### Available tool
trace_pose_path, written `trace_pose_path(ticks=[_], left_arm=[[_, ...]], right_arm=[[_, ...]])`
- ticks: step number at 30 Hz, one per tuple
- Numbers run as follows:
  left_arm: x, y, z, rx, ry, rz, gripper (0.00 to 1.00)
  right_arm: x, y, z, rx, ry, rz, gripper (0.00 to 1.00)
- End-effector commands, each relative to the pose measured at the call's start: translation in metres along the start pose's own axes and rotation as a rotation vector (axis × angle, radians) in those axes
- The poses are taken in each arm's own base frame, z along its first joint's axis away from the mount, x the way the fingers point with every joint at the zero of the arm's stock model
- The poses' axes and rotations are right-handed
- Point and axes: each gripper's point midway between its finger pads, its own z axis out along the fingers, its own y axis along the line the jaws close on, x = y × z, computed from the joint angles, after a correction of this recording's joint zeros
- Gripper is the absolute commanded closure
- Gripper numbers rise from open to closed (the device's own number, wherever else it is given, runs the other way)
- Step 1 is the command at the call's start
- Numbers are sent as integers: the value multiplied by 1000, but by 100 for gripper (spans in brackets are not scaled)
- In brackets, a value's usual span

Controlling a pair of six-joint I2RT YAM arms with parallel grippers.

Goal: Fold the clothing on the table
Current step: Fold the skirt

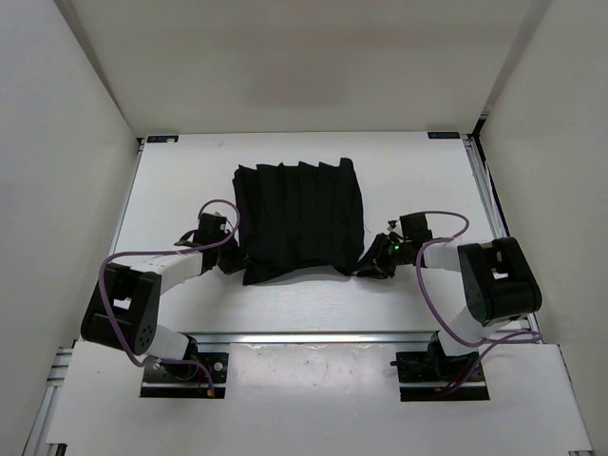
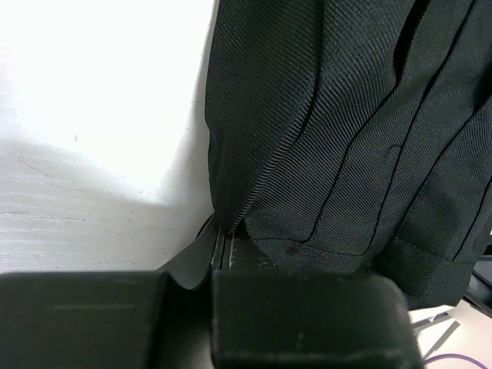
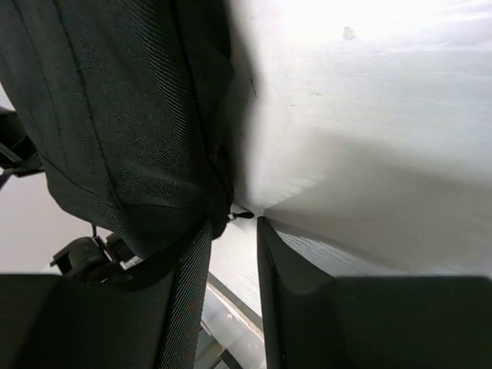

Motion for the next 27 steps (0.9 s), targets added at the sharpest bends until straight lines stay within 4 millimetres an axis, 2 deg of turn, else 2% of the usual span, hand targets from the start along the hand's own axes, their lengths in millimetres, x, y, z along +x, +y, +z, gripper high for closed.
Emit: trace_pose_path(ticks=[1, 7, 9, 12, 13, 14, 15, 18, 22, 23, 25, 26, 27], left_arm=[[-2, 3, -8, 5, -16, 3, 100], [-3, 4, -11, 2, -25, 2, 100], [-4, 6, -11, 0, -26, -3, 100], [-2, 5, -10, 0, -20, 9, 100], [-3, 5, -11, -3, -22, 10, 100], [0, 6, -10, -2, -15, 6, 100], [0, 8, -10, -4, -16, 2, 100], [0, 5, -11, 6, -14, 0, 100], [-3, 8, -13, -3, -27, 0, 100], [2, 8, -12, -3, -10, 13, 100], [0, 11, -13, -12, -19, 0, 100], [-3, 8, -13, -3, -27, 10, 100], [-5, 6, -14, 6, -29, 4, 100]], right_arm=[[-15, 13, -11, -32, -70, -30, 65], [-27, 22, -26, -5, -152, -58, 64], [-30, 21, -24, -6, -153, -58, 64], [-26, 20, -17, 2, -116, -53, 63], [-16, 8, -5, 55, -61, -52, 64], [-14, 9, 0, 68, -44, -75, 64], [-12, 1, 3, 98, -31, -66, 63], [-6, 1, 13, 78, -1, -71, 63], [-3, 11, 24, -29, 22, -85, 63], [0, 13, 27, -50, 35, -74, 66], [2, 11, 30, -36, 56, -70, 83], [-1, 6, 28, 2, 43, -81, 88], [-7, 8, 22, 5, 25, -99, 98]])
